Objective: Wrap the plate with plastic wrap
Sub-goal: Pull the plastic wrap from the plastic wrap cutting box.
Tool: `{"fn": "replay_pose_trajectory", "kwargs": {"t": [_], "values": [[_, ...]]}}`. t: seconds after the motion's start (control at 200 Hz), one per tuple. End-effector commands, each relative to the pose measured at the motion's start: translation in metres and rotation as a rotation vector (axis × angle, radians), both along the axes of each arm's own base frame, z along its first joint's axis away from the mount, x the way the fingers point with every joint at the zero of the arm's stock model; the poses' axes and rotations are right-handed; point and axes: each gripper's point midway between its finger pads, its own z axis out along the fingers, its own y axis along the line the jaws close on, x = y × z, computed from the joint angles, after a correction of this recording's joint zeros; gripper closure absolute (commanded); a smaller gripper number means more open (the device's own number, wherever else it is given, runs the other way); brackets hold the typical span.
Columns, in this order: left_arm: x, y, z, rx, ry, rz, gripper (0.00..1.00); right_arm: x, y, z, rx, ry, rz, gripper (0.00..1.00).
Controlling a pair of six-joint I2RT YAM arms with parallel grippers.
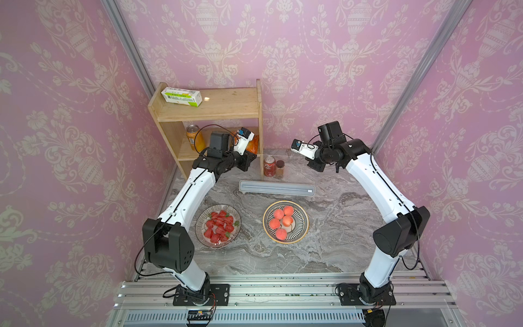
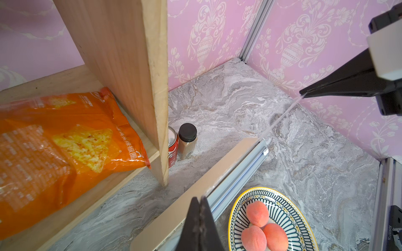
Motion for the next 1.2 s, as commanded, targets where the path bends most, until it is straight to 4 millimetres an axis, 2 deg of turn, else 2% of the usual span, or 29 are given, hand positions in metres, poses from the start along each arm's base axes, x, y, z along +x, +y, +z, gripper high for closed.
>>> {"fn": "replay_pose_trajectory", "kwargs": {"t": [0.0, 0.25, 0.711, 1.196], "values": [[0.004, 0.007, 0.037, -0.032, -0.085, 0.032, 1.0, 0.0, -0.005, 0.05, 0.02, -0.135, -0.011, 1.0], [0.005, 0.005, 0.04, -0.042, -0.088, 0.03, 1.0, 0.001, -0.005, 0.066, 0.034, -0.17, -0.01, 1.0], [0.005, 0.001, 0.061, -0.068, -0.12, 0.02, 1.0, 0.002, -0.006, 0.081, 0.024, -0.21, -0.012, 1.0], [0.007, -0.003, 0.082, -0.082, -0.159, 0.019, 1.0, 0.001, -0.009, 0.109, 0.031, -0.278, -0.014, 1.0]]}}
